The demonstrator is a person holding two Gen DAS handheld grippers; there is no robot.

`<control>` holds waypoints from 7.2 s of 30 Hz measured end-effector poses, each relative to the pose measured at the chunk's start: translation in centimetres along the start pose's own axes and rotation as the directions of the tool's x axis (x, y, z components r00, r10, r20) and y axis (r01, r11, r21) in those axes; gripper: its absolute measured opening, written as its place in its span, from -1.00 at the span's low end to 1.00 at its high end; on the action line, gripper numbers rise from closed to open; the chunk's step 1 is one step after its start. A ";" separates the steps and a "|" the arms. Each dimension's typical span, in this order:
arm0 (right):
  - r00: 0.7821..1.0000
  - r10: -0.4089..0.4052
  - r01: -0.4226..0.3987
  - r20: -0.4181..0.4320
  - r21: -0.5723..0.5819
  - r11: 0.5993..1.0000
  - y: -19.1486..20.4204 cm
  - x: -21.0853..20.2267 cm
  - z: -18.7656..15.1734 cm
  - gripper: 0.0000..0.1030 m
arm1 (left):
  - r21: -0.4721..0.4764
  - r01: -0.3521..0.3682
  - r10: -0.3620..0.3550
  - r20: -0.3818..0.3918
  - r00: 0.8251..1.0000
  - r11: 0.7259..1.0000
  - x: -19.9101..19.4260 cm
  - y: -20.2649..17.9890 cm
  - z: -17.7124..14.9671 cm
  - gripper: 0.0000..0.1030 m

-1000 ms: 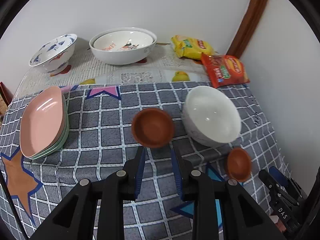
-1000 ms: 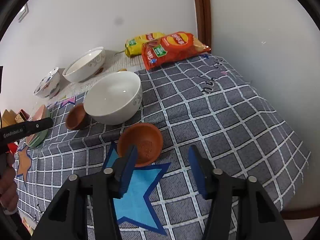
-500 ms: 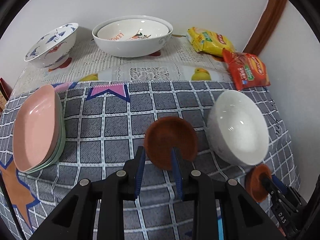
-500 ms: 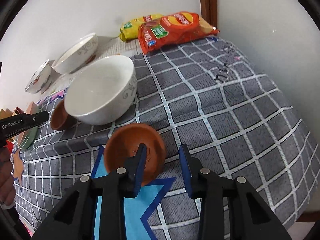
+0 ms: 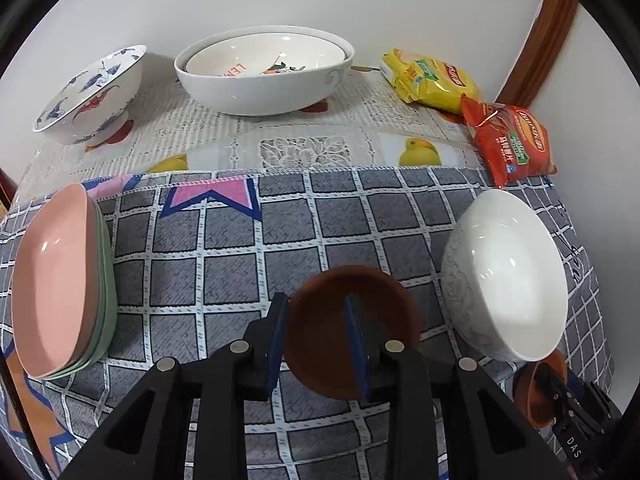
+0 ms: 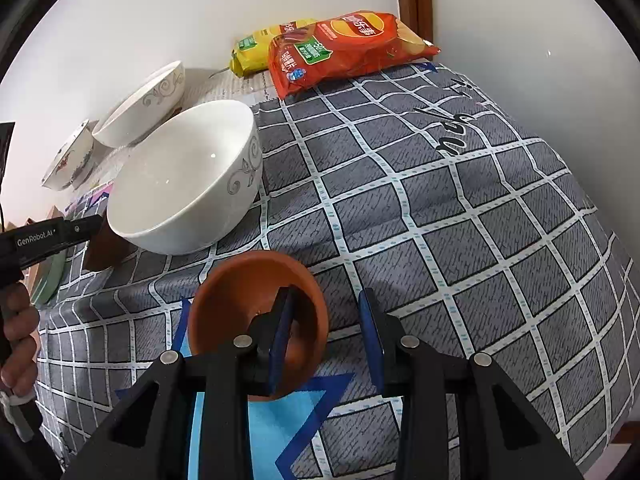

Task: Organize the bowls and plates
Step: 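Carry the right gripper's brown bowl toward the white bowl while the left holds its bowl, then lower the brown bowl into the white bowl with the right gripper, then open the right gripper and withdraw from the white bowl, then lower the left gripper's brown clay bowl into the white bowl and release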

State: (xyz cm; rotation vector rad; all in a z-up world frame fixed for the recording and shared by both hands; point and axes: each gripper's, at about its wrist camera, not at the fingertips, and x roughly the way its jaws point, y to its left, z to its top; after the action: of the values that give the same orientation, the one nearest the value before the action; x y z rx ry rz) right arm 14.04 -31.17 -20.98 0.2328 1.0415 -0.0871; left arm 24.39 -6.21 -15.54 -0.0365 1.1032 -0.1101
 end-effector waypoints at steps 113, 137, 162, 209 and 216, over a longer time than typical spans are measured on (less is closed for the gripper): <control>0.999 0.036 -0.032 0.035 -0.114 0.993 8.3 2.2 8.7 -0.81 | -0.059 0.120 -0.119 0.017 0.993 0.991 -3.7 3.6 0.5 -0.83; 0.996 -0.083 0.076 -0.029 -0.193 0.978 9.6 4.5 9.0 -0.81 | -0.059 0.134 -0.135 -0.002 0.991 0.989 -2.8 3.9 1.1 -0.83; 0.980 -0.196 0.186 -0.012 -0.266 0.946 11.1 5.0 8.5 -0.66 | -0.043 0.134 -0.134 0.010 0.991 0.990 -4.2 4.2 0.5 -0.82; 0.965 -0.121 0.145 0.231 -0.087 0.986 0.9 -9.2 4.5 -0.26 | 0.079 0.165 -0.168 0.041 0.985 0.983 -7.3 -6.0 0.8 -0.81; 0.958 -0.150 0.168 0.246 -0.052 0.984 -0.7 -9.0 3.7 -0.26 | 0.107 0.159 -0.162 0.022 0.987 0.982 -5.7 -7.6 1.7 -0.81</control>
State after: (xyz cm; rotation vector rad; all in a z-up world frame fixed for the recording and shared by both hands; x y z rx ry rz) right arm 12.48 -33.00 -11.53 0.0692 0.8178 -0.2176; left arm 22.82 -13.18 -9.06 -0.0329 1.0618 -0.3112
